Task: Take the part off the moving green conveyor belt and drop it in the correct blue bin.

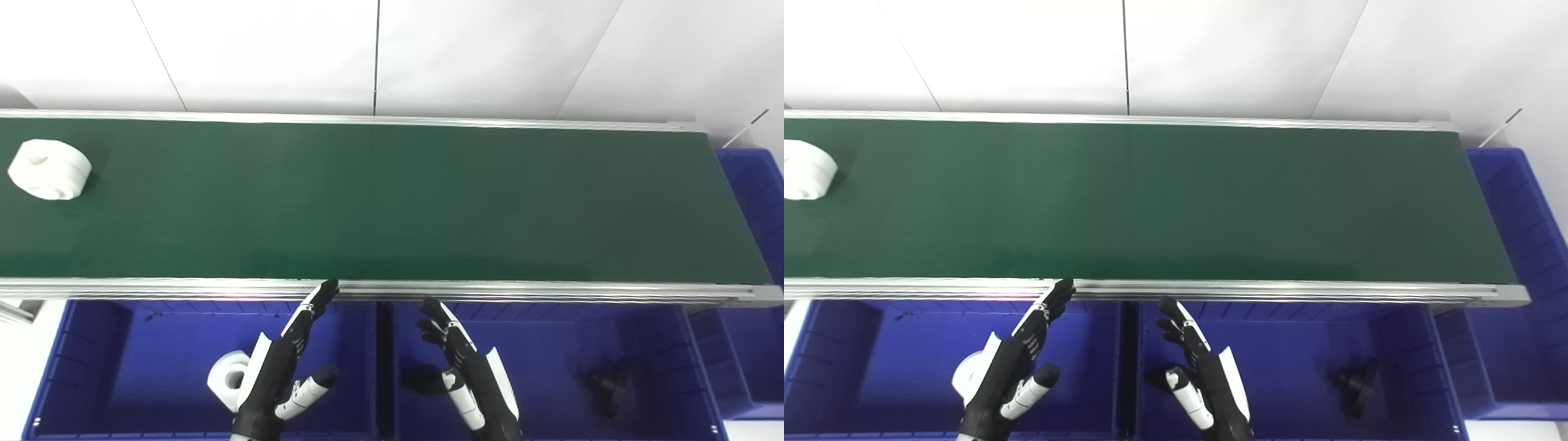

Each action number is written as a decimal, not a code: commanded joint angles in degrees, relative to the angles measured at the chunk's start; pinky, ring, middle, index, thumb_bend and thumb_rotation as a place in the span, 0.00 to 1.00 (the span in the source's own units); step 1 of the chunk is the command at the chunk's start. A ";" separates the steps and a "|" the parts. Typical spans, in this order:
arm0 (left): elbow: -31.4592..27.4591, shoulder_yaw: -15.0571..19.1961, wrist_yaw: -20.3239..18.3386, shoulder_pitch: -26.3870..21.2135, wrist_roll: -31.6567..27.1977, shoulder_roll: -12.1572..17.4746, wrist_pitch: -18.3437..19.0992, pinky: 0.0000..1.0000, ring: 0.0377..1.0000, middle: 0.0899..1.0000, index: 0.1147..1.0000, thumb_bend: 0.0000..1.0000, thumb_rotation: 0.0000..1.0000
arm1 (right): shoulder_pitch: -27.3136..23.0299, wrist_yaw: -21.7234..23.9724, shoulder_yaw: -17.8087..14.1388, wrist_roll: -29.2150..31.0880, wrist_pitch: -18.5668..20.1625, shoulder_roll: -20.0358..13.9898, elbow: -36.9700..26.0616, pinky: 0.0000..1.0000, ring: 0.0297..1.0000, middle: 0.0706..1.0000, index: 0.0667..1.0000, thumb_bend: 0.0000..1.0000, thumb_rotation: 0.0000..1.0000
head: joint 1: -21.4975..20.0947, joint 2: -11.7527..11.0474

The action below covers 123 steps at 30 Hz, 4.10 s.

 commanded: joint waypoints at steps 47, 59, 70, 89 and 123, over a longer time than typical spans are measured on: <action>-0.63 -0.40 0.37 0.29 -0.42 -0.39 -2.19 0.95 0.94 0.92 0.91 0.71 0.85 | 0.03 0.18 0.05 0.52 -3.40 0.53 -0.61 0.83 0.85 0.91 0.90 0.79 0.98 | -0.05 -0.23; -0.37 -0.33 0.25 0.43 -1.03 -0.25 -2.15 0.94 0.93 0.92 0.91 0.73 0.84 | 0.28 0.26 0.19 0.46 -3.37 0.81 -0.84 0.84 0.86 0.91 0.90 0.79 0.98 | 0.04 -0.42; 0.33 -0.73 0.47 0.18 0.54 -0.47 -2.58 0.94 0.94 0.91 0.91 0.71 0.84 | -0.15 0.13 0.00 1.04 -3.46 0.01 -0.27 0.83 0.85 0.90 0.90 0.76 0.97 | 3.56 -2.61; 7.44 -1.92 0.96 -1.62 0.82 -1.48 -5.08 0.86 0.90 0.89 0.86 0.77 0.73 | -1.95 -2.00 0.49 3.57 -3.49 -3.30 3.50 0.83 0.86 0.91 0.92 0.75 1.00 | 12.97 -12.35; -19.99 3.74 -3.44 -13.15 3.41 5.30 -0.61 0.62 0.75 0.77 0.72 0.95 0.37 | -5.00 -5.16 3.92 3.68 -3.48 -3.52 4.23 0.80 0.84 0.90 0.92 0.76 1.00 | 15.07 -15.76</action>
